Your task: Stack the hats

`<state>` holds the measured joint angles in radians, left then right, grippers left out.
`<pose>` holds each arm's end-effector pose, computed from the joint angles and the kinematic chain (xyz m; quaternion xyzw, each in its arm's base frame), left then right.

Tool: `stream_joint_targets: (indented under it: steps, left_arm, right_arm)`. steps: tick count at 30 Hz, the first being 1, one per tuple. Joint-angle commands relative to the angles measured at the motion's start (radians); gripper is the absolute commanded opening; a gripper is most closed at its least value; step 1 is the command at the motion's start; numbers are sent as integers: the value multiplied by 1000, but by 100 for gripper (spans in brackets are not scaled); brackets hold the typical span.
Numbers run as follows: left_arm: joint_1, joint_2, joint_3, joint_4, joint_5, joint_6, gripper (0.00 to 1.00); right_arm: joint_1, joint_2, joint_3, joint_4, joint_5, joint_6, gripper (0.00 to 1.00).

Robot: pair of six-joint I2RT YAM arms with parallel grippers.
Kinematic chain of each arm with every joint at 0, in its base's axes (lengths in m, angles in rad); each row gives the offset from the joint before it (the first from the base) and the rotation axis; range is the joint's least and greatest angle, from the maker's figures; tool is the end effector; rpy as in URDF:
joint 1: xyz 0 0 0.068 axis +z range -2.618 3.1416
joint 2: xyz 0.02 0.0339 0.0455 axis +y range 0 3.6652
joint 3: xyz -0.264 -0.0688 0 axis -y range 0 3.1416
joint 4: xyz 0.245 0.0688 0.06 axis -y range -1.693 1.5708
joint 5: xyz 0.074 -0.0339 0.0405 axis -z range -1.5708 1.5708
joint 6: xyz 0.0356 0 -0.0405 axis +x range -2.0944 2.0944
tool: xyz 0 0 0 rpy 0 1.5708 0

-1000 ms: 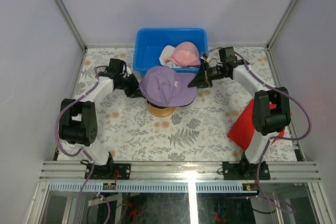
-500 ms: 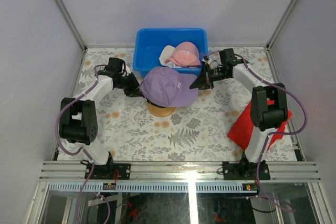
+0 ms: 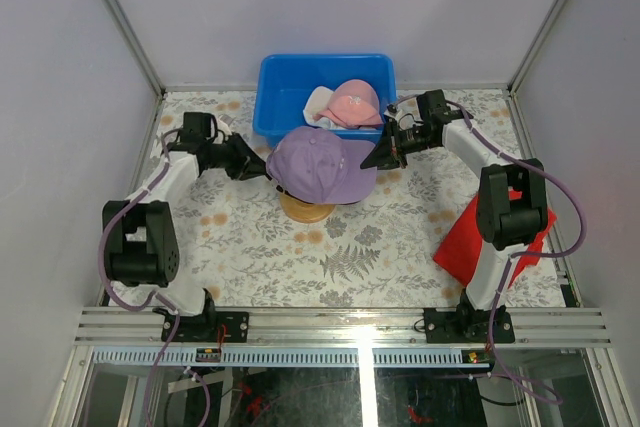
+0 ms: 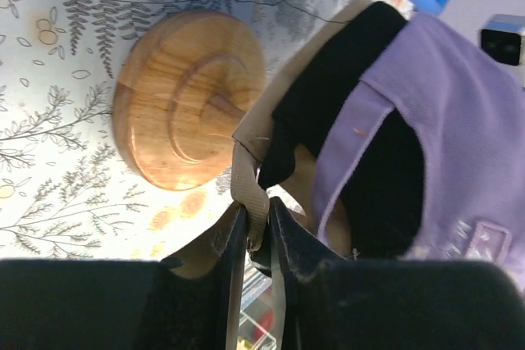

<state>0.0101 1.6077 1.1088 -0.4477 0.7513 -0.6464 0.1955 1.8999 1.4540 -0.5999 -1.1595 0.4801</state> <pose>0.3323 -0.0209 0.2316 -0.1788 0.8744 -0.4210 0.1621 0.3826 0.1090 0.2355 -0.0261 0.8199 0.5711 0.0295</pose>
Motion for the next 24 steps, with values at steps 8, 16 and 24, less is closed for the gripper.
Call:
stream_joint_targets:
  steps: [8, 16, 24]
  left_arm:
    - [79, -110, -134, 329, 247, -214, 39]
    - [80, -116, -136, 337, 256, -219, 50]
    - [96, -128, -167, 361, 265, -232, 46]
  right_arm:
    - [22, 16, 40, -84, 89, -34, 0]
    - [30, 16, 38, -84, 92, -35, 0]
    - [33, 21, 44, -89, 92, -36, 0]
